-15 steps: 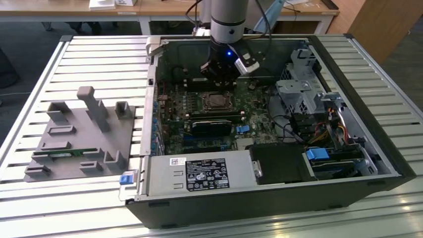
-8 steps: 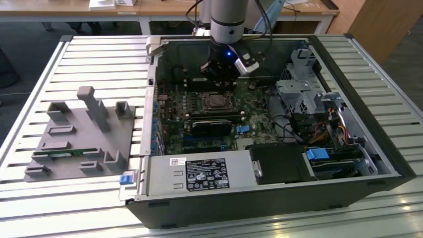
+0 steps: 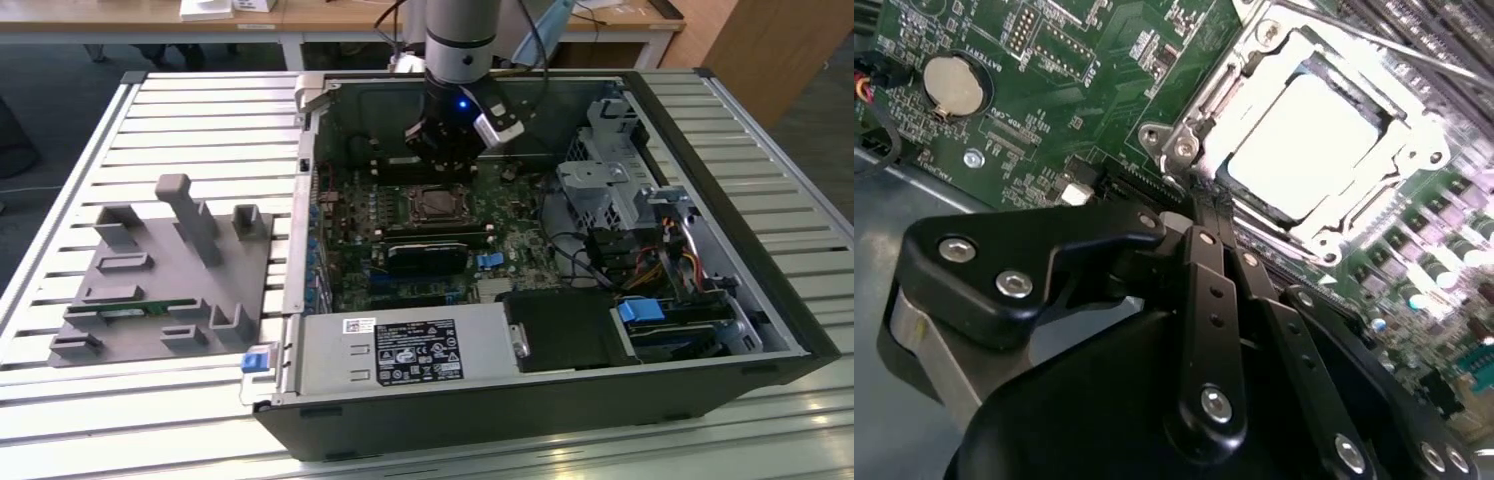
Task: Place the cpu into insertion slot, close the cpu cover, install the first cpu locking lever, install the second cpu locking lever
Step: 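Install the first cpu locking lever, then install the second cpu locking lever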
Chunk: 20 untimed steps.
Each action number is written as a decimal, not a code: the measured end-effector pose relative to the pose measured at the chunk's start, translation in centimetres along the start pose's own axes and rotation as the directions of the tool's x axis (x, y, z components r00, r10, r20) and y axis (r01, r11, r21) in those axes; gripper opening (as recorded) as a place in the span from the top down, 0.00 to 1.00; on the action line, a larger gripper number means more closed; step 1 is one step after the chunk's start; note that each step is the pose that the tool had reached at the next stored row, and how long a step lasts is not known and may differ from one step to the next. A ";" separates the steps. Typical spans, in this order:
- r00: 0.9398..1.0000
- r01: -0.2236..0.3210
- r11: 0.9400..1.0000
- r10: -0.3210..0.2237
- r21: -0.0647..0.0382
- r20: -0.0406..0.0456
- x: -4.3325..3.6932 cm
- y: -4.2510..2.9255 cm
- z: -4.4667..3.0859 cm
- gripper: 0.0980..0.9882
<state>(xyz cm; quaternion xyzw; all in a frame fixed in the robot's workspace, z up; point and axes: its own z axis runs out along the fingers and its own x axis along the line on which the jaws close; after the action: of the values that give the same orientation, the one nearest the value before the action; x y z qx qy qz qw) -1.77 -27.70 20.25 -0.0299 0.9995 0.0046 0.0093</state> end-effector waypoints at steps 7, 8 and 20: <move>1.000 -0.007 1.000 0.007 0.001 0.004 0.00 -0.07 -0.43 0.99; 1.000 -0.007 1.000 0.007 0.001 0.004 0.01 -0.18 -0.43 0.99; 1.000 -0.007 1.000 0.007 0.001 0.004 0.02 -0.54 -0.43 0.99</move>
<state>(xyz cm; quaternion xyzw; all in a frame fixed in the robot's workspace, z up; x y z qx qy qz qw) -1.77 -28.25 20.67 -0.0263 0.9996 0.0041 0.0114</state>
